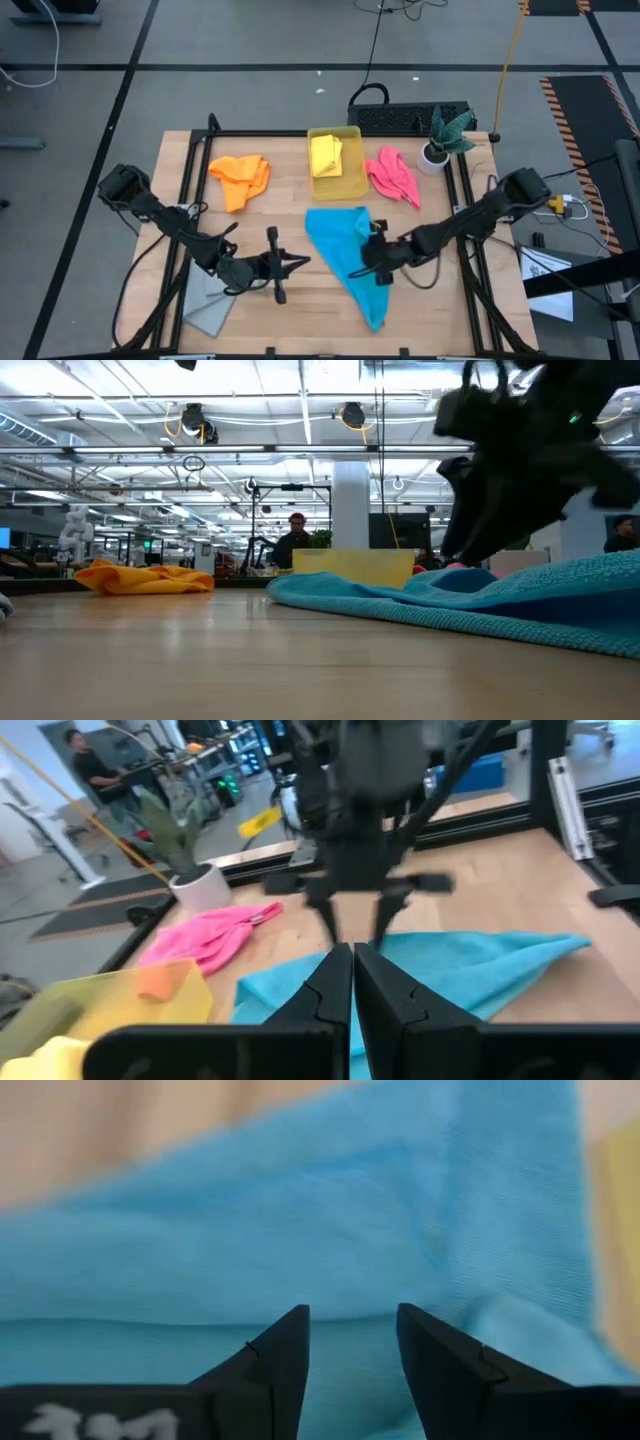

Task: Fold microfiber towels
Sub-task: Fold the blue microfiber towel

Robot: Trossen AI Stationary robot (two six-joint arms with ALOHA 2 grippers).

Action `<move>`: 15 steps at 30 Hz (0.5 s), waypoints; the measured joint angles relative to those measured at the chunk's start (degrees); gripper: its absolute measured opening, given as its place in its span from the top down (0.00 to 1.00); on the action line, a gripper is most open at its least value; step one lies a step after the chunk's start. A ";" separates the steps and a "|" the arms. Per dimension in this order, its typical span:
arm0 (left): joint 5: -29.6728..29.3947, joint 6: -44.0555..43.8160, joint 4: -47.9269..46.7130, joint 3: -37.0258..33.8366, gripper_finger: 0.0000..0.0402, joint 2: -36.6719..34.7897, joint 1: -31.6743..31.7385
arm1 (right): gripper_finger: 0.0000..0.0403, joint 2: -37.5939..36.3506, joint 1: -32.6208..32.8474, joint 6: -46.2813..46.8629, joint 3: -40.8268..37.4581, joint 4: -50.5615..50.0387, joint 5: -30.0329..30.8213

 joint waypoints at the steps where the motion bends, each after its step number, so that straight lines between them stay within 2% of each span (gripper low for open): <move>1: 0.21 0.00 -0.02 0.00 0.95 0.00 0.04 | 0.63 1.09 -0.39 -1.14 0.88 -1.54 1.86; 5: 0.28 -0.37 -0.69 0.00 0.95 0.00 0.06 | 0.61 3.78 -1.22 -4.21 2.35 -3.72 10.06; 11: 0.30 -1.31 -2.26 0.00 0.95 0.00 0.04 | 0.63 6.67 -2.91 -9.55 2.33 -4.85 8.42; 15: 0.31 -1.36 -2.48 0.00 0.95 0.00 0.04 | 0.66 8.76 -4.35 -11.31 2.33 -4.30 15.02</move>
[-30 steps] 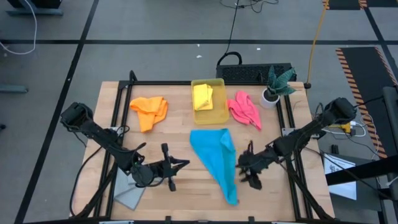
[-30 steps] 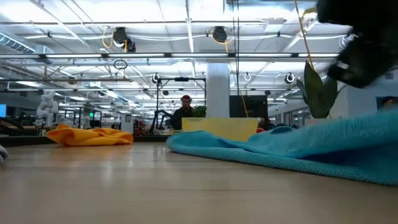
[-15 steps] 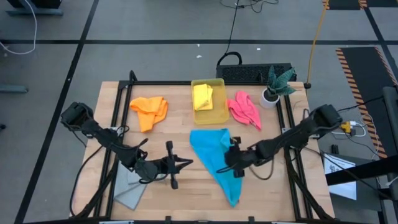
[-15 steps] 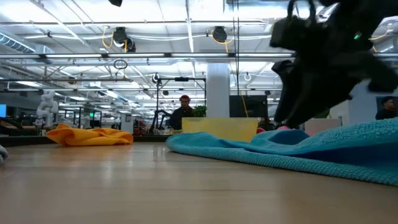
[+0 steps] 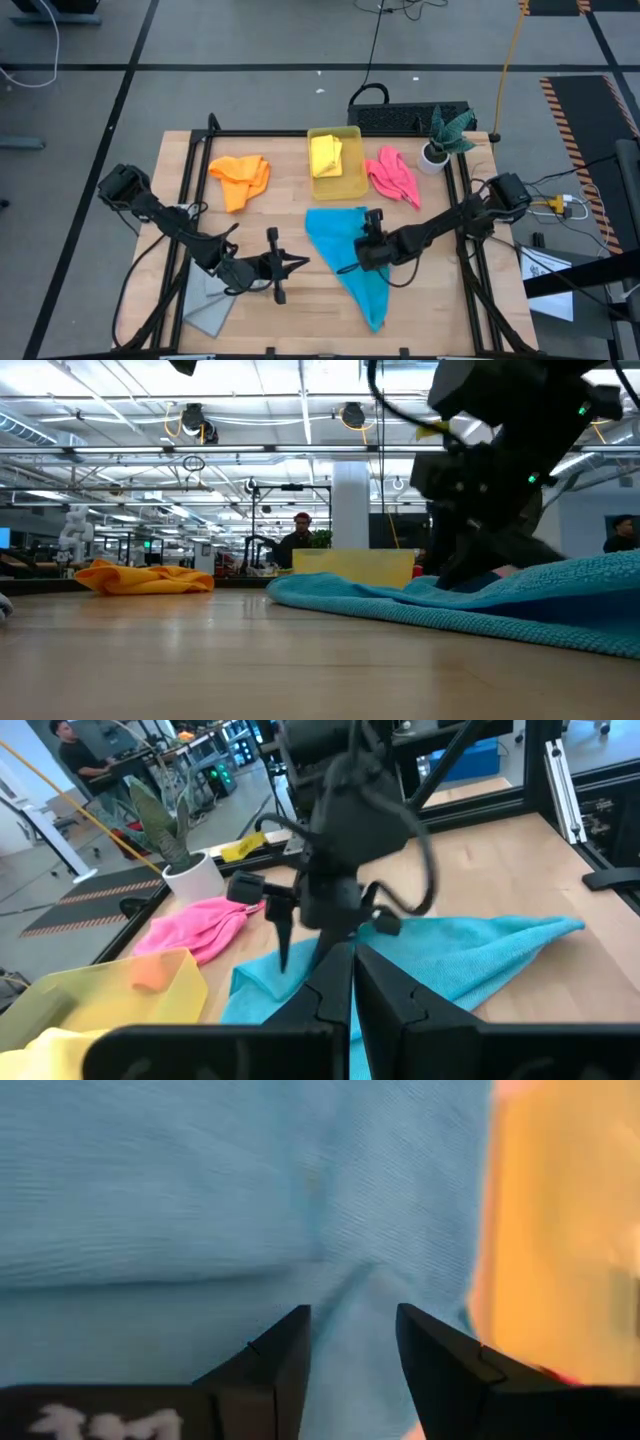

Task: Fold microfiber towels
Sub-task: Fold the blue microfiber towel

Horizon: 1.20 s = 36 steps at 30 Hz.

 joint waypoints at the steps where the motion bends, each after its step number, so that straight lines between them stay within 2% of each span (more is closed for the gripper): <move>1: 0.00 -0.02 -0.02 0.00 0.95 0.00 0.00 | 0.67 0.62 -0.49 -0.21 0.00 0.00 1.78; 4: -0.01 -0.09 -0.17 0.00 0.95 0.00 0.00 | 0.71 1.79 -1.68 0.04 -0.02 -0.47 6.71; 6: -0.01 -0.08 -0.17 0.00 0.95 0.00 0.00 | 0.76 1.98 -2.43 -0.03 0.00 -0.56 7.31; 12: -0.01 -0.08 -0.54 0.00 0.95 0.00 -0.01 | 0.96 -0.48 -3.00 0.96 -0.02 -2.44 6.50; 14: -0.01 -0.08 -0.57 0.00 0.95 0.00 0.00 | 0.99 -3.15 -2.65 3.68 -0.02 -3.05 2.57; 15: -0.01 -0.09 -0.56 0.00 0.95 0.00 0.00 | 0.98 -4.95 -2.65 5.76 -0.02 -3.51 -2.02; 18: -0.01 -0.32 -0.56 0.00 0.95 0.00 0.00 | 0.97 -9.27 -3.76 14.03 0.00 -3.04 -21.53; 20: -0.01 -0.28 -0.52 0.00 0.95 0.00 0.00 | 0.97 -10.70 -4.11 17.45 0.00 -2.20 -27.36; 24: -0.01 -0.28 -0.50 0.00 0.95 0.00 0.00 | 0.94 -10.45 -3.65 16.20 -0.45 -0.57 -27.67; 27: -0.01 -0.30 -0.54 0.00 0.95 0.00 0.00 | 0.88 -8.60 -3.59 13.61 -1.97 3.82 -27.33; 31: -0.01 -0.10 -0.50 -0.02 0.95 0.00 -0.01 | 0.77 -6.27 -3.64 12.14 -2.01 3.73 -18.69; 36: -0.01 -0.13 -0.56 -0.02 0.95 0.00 0.11 | 0.65 -5.18 -3.61 10.65 -2.01 0.76 -17.43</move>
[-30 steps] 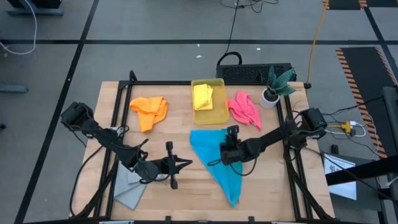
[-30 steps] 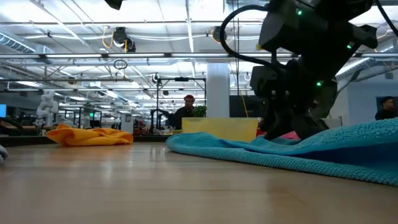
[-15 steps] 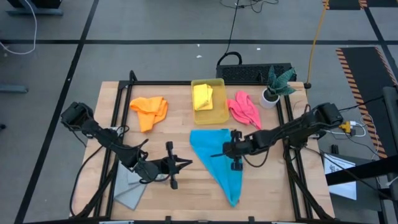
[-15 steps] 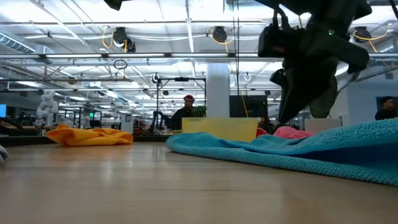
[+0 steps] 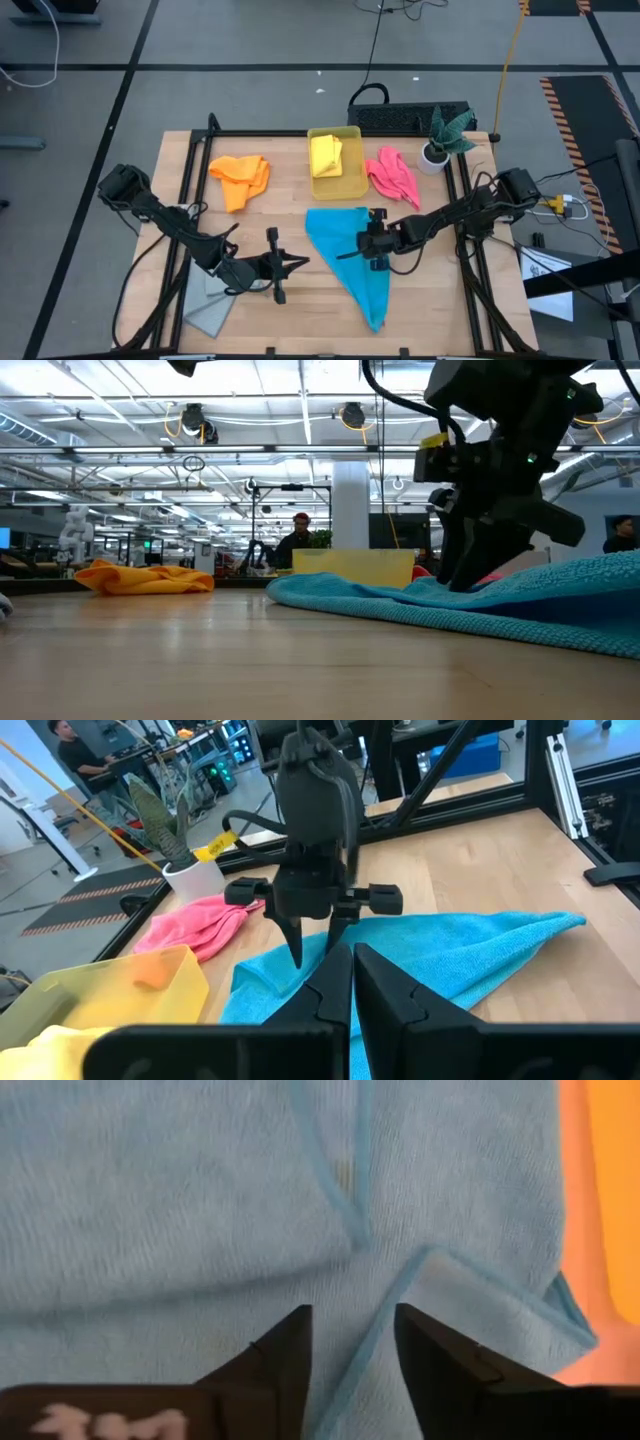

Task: Fold microfiber towels
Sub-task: Fold the blue microfiber towel

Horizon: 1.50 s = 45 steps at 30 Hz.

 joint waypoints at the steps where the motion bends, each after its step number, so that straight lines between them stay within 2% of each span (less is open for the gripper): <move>1: 0.00 -0.06 -0.03 0.00 0.95 0.00 0.00 | 0.63 0.10 0.00 -0.32 0.00 -0.33 0.02; 4: 0.00 -0.21 -0.46 0.00 0.95 0.00 -0.02 | 0.62 0.17 0.00 0.12 0.00 -2.29 0.23; 7: 0.00 -0.86 -0.86 0.00 0.95 0.00 -0.02 | 0.64 0.17 0.00 0.59 -0.73 -3.17 4.28; 13: 0.00 -0.88 -0.92 0.00 0.95 0.00 -0.02 | 0.78 0.17 0.00 0.01 -3.36 -5.48 9.40; 19: 0.00 -1.06 -0.92 0.00 0.95 0.00 -0.02 | 0.97 0.13 1.11 1.81 -3.89 -8.27 15.34; 23: 0.00 -1.06 -0.92 0.00 0.95 0.00 -0.02 | 0.98 -2.22 2.66 5.29 -3.93 -9.97 20.85; 27: 0.03 -0.73 -0.83 0.00 0.95 0.03 0.14 | 0.99 -7.38 4.22 5.23 -3.89 -5.45 21.35; 31: 1.03 5.18 2.27 -0.02 0.95 2.33 0.33 | 0.99 -13.08 5.84 -1.03 -3.87 7.11 21.04; 34: 1.97 11.63 8.40 0.00 0.95 5.91 0.96 | 1.00 -15.89 7.13 -7.73 -3.87 18.53 17.86; 37: 3.54 18.18 13.88 0.00 0.95 9.64 2.05 | 1.00 -16.59 7.84 -13.34 -3.76 27.46 9.21; 41: 7.17 22.04 20.59 0.00 0.95 13.13 3.90 | 1.00 -15.35 8.26 -16.35 -3.76 31.18 -2.05; 45: 14.83 20.62 22.89 0.00 0.88 14.34 5.97 | 1.00 -13.21 8.26 -16.52 -3.78 30.80 -7.37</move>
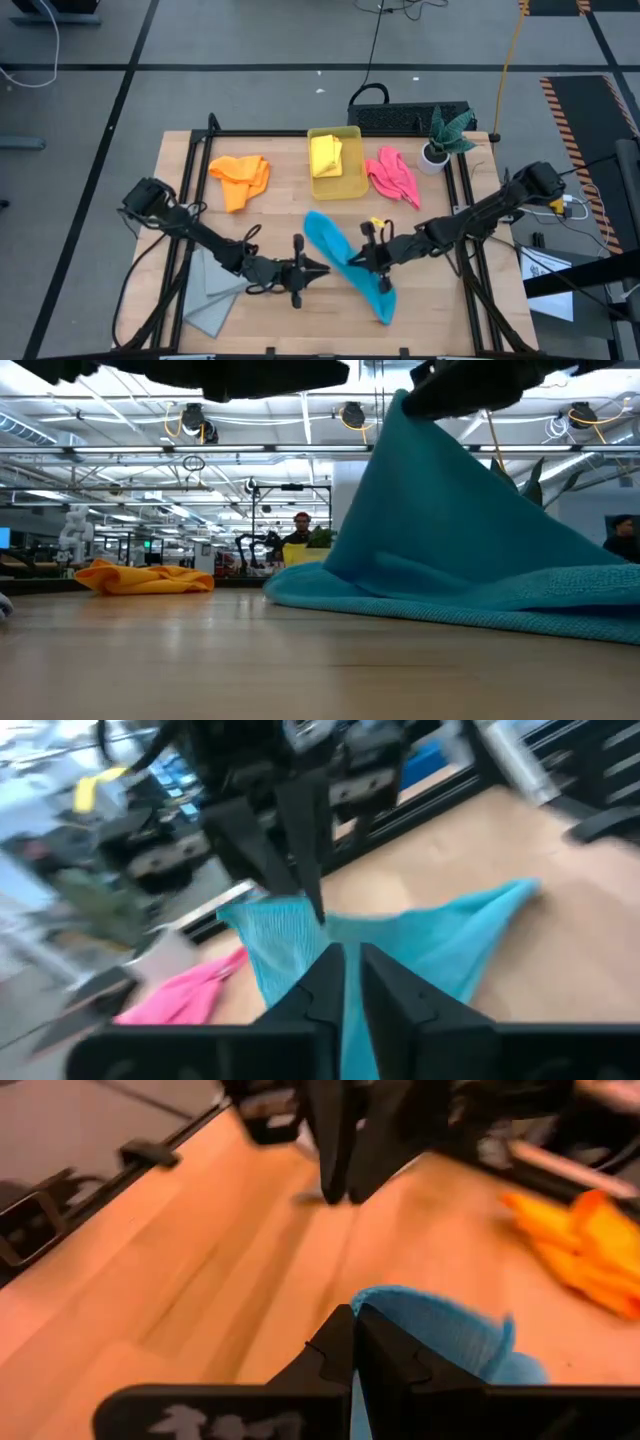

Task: Fold microfiber towels
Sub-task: Fold the blue microfiber towel

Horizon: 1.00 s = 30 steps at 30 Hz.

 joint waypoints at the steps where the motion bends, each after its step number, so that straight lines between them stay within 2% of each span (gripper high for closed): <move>1: 2.49 -0.99 0.00 0.00 0.84 0.00 0.68 | 1.00 0.55 -0.01 -0.03 0.00 0.17 -1.06; 8: 16.44 -6.53 -0.01 0.00 0.53 0.09 4.83 | 1.00 3.91 0.00 -1.38 0.00 2.05 -6.37; 12: 17.27 -10.27 -1.01 0.00 0.40 0.81 6.21 | 1.00 4.07 0.00 -1.48 -0.01 2.08 -6.23; 14: 15.52 -10.99 -1.85 0.00 0.37 0.73 6.72 | 1.00 3.32 0.36 -1.43 -0.05 1.43 -6.18; 18: 10.17 -13.13 -3.79 0.00 0.34 0.79 7.14 | 1.00 0.41 1.85 -2.15 -0.06 2.10 -6.16; 21: 7.29 -13.09 -3.35 0.00 0.35 0.72 7.15 | 1.00 -2.98 3.26 -4.58 -0.09 6.42 -5.29; 25: -0.82 -13.35 -0.96 0.00 0.39 -0.72 4.96 | 1.00 -8.47 5.18 -5.70 0.00 12.79 -4.86; 30: -4.69 -11.53 -3.21 0.13 0.45 -2.07 2.45 | 1.00 -12.53 6.16 -1.72 -0.04 6.39 -4.74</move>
